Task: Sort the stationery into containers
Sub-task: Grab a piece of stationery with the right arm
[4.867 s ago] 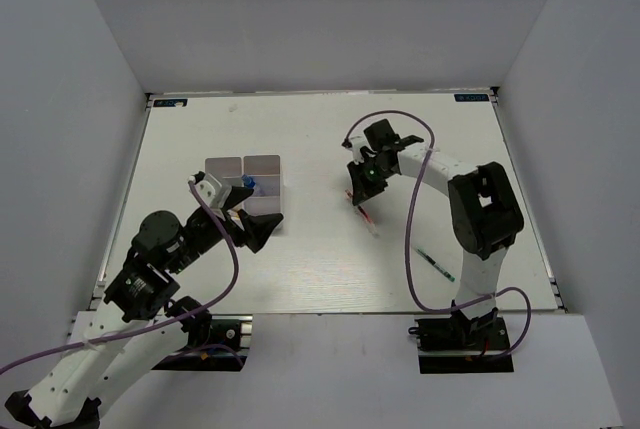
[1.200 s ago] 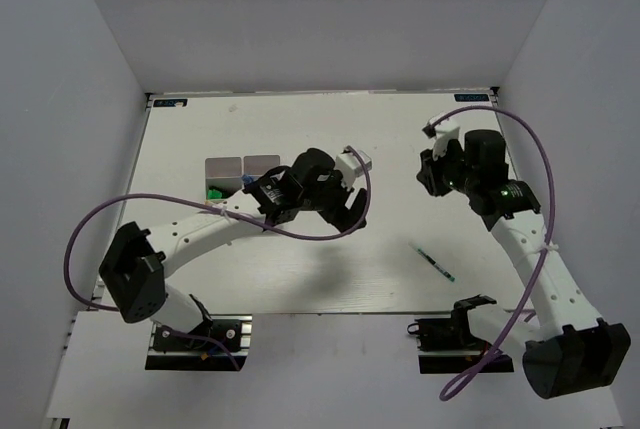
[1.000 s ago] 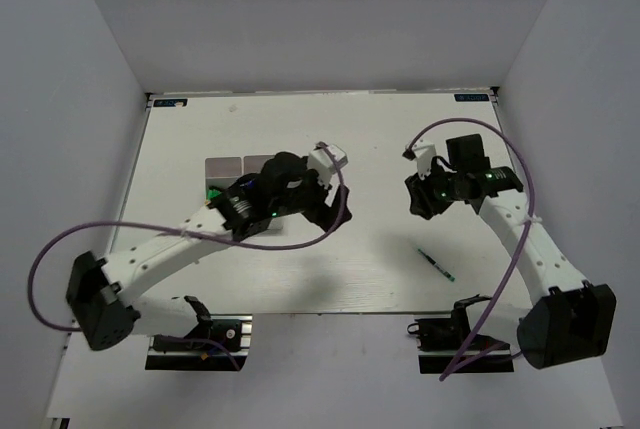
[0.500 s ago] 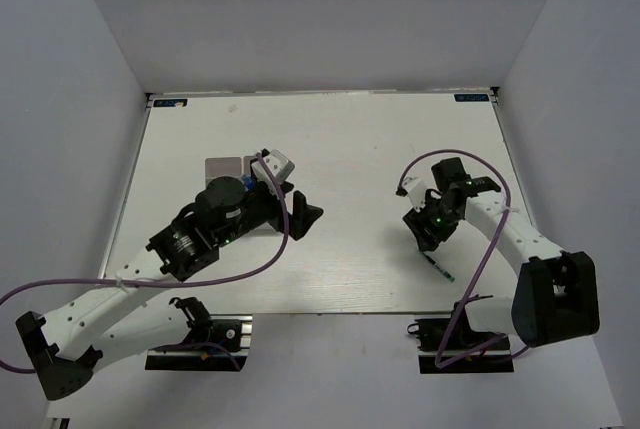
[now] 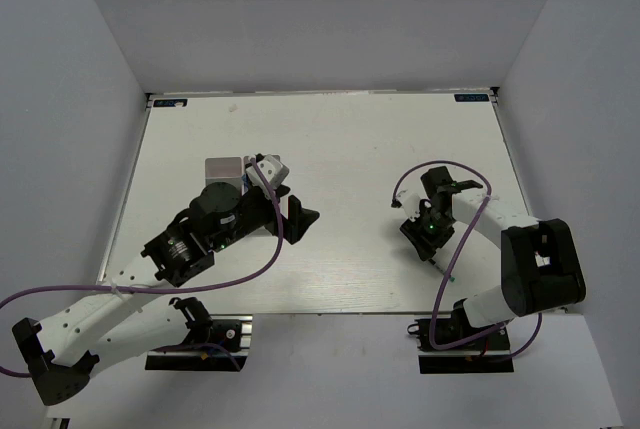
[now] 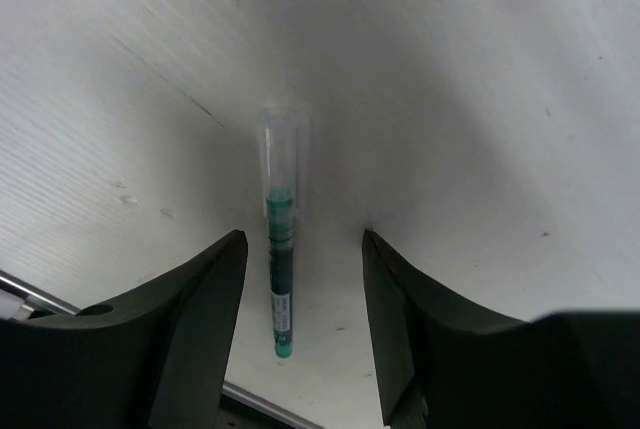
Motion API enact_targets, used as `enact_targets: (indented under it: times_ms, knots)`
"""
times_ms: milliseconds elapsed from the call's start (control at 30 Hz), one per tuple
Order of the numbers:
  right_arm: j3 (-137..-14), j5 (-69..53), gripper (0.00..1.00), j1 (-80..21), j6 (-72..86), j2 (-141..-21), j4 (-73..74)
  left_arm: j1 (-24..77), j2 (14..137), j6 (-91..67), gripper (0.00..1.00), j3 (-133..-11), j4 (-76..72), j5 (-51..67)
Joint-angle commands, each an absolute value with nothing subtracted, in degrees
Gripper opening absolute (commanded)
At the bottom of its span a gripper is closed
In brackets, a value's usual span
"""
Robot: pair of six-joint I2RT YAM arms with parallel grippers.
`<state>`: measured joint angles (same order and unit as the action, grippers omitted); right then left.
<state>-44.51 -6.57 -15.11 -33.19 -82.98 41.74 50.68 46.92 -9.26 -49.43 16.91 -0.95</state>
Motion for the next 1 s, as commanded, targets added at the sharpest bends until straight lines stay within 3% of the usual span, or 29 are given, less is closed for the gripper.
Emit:
enact_targets:
  times_ms: [0, 233, 600, 967]
  knots:
    - [-42.9, -5.1, 0.56, -15.7, -32.9, -84.7, 39.9, 50.4, 46.1, -9.0, 0.99, -49.3, 17.1, -1.0]
    - [-40.7, -2.5, 0.45, -17.4, -32.0, -87.2, 37.4, 50.4, 46.1, -9.0, 0.99, -49.3, 17.1, -1.0]
    - [-40.9, -2.5, 0.02, -19.7, -31.6, -88.3, 38.0, 50.4, 44.6, -9.0, 0.99, -48.8, 17.1, -1.0]
    - [-54.0, -10.7, 0.0, -22.4, -31.6, -86.6, 44.9, 50.4, 39.2, -9.0, 0.99, -46.6, 16.4, -2.1]
